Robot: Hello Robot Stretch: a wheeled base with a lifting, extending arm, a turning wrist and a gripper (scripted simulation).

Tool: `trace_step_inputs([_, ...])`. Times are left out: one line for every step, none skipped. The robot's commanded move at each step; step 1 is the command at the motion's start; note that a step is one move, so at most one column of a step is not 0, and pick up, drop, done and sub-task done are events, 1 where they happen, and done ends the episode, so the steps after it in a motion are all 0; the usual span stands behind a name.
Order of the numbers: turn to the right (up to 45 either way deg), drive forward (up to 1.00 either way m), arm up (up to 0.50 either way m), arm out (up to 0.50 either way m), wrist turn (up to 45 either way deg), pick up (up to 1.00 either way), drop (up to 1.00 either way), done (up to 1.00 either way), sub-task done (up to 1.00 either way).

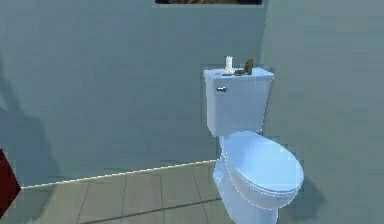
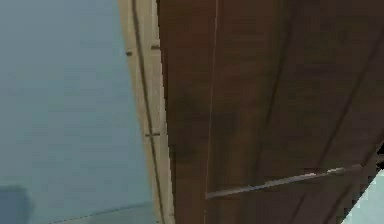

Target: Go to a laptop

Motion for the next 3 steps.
trace_step_inputs([-33.0,0.0,0.0,0.0,0.0,0.0,0.0,0.0,0.0])
trace_step_inputs([0.0,0.8,0.0,0.0,0.0,0.0,0.0,0.0,0.0])
trace_step_inputs([-24.0,0.0,0.0,0.0,0.0,0.0,0.0,0.0,0.0])
